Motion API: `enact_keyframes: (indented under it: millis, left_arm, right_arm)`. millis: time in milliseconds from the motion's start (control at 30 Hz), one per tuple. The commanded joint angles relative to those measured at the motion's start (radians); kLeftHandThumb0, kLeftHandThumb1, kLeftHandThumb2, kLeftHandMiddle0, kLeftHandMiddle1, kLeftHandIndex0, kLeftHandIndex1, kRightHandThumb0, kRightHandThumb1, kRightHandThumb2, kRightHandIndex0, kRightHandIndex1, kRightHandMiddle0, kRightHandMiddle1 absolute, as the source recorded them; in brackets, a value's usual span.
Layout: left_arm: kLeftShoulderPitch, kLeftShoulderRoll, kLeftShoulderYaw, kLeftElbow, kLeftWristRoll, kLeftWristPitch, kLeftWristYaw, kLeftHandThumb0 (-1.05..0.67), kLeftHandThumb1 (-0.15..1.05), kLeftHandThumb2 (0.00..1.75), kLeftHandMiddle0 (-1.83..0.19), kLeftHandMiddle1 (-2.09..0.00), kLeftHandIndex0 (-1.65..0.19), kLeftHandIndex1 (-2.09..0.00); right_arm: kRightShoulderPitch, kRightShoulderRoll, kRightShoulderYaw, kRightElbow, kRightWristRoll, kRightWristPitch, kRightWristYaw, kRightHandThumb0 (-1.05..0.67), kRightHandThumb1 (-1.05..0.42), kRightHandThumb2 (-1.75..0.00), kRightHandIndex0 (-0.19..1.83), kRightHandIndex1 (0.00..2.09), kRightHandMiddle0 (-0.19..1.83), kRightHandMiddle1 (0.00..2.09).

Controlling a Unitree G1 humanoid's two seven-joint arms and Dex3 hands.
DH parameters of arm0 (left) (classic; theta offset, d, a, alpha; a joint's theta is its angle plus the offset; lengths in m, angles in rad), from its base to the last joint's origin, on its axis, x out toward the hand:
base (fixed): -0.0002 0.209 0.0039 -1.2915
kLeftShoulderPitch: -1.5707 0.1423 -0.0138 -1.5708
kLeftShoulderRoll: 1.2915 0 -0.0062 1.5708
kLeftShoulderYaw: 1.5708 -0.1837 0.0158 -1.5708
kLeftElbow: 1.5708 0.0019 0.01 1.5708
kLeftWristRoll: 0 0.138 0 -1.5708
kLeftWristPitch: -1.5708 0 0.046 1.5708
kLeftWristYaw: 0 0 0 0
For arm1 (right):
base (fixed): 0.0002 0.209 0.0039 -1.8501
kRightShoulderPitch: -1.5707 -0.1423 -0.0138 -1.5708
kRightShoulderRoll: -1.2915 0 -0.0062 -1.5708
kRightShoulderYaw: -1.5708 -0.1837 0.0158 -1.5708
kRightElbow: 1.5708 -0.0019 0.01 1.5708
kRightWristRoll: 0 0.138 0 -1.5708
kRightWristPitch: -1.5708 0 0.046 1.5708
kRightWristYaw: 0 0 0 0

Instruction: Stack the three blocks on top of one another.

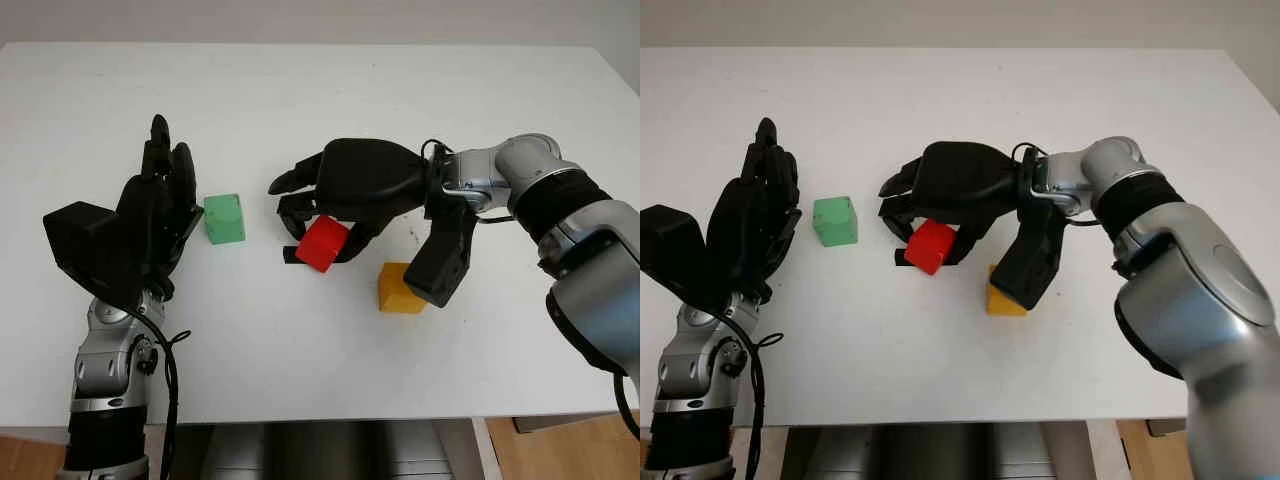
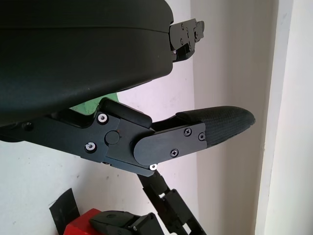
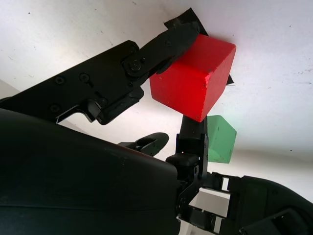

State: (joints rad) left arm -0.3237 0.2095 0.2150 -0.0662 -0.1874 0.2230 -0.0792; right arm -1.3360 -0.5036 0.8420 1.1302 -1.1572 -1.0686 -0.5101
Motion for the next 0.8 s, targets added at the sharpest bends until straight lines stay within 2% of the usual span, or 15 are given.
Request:
enact_keyframes:
  millis: [0,467,633,767]
  left_arm:
    - [0.012,-0.003,-0.001,-0.014,0.004,-0.010,0.002,-0.77,1.05,0.65,0.19,0.00,0.19,0.00]
    - [0.016,-0.006,-0.003,-0.023,0.005,-0.003,0.011,-0.77,1.05,0.66,0.19,0.00,0.19,0.00]
    - [0.016,-0.004,-0.002,-0.014,0.000,-0.014,0.003,-0.77,1.05,0.66,0.19,0.00,0.19,0.00]
    - [0.016,-0.008,-0.002,-0.017,0.001,-0.006,0.009,-0.78,1.05,0.65,0.19,0.00,0.19,0.00]
  right_arm:
    - [-0.023,0.005,0.007,-0.009,-0.005,0.001,-0.009,-0.58,-0.89,-0.06,0.49,0.05,0.53,1.46]
    - [-0.021,0.009,0.010,-0.003,0.000,0.013,0.008,-0.60,-0.89,-0.05,0.48,0.04,0.51,1.47]
    - [-0.020,0.005,0.004,-0.011,0.009,0.037,0.059,-0.70,-0.89,-0.06,0.39,0.02,0.25,1.26]
    - [-0.011,-0.001,-0.006,-0.030,0.022,0.060,0.101,-0.78,-0.88,-0.06,0.35,0.02,0.19,1.03]
